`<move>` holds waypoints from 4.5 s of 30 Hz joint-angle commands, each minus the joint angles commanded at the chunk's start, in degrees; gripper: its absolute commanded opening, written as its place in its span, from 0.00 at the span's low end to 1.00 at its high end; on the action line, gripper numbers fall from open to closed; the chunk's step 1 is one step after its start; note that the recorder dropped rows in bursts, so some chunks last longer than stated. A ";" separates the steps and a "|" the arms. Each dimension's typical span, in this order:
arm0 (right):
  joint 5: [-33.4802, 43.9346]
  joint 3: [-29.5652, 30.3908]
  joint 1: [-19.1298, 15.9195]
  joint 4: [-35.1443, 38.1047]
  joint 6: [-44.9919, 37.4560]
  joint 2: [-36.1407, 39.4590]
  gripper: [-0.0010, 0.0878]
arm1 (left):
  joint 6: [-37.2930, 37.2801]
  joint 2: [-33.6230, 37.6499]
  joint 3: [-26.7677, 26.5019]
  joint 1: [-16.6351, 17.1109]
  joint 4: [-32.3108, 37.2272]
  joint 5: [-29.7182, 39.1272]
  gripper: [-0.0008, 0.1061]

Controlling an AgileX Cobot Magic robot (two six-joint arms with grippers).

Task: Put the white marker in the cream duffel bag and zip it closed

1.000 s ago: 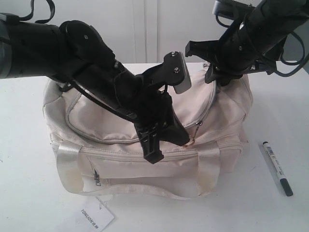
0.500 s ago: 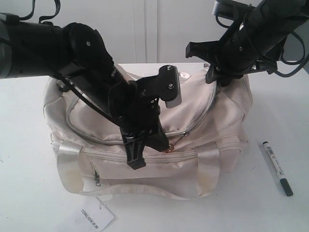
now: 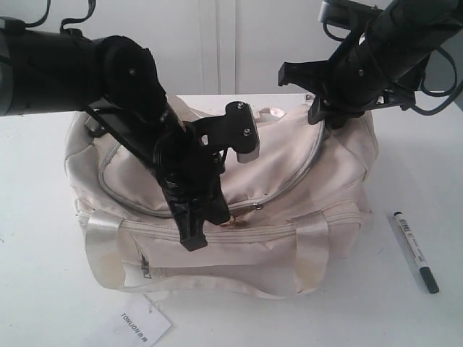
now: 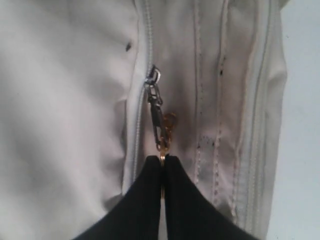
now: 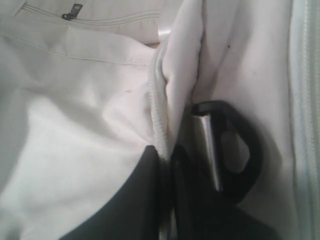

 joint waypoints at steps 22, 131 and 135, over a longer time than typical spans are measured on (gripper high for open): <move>0.00 0.00 0.00 -0.21 0.00 0.00 0.01 | -8.04 -2.58 0.00 0.10 13.49 3.92 0.01; -1.11 0.00 0.00 -17.25 -4.87 0.00 0.01 | -19.28 -10.61 0.00 0.10 36.05 23.02 0.01; -0.89 0.00 0.00 -20.24 -3.99 0.00 0.01 | -18.97 -10.61 0.00 0.10 33.82 22.13 0.01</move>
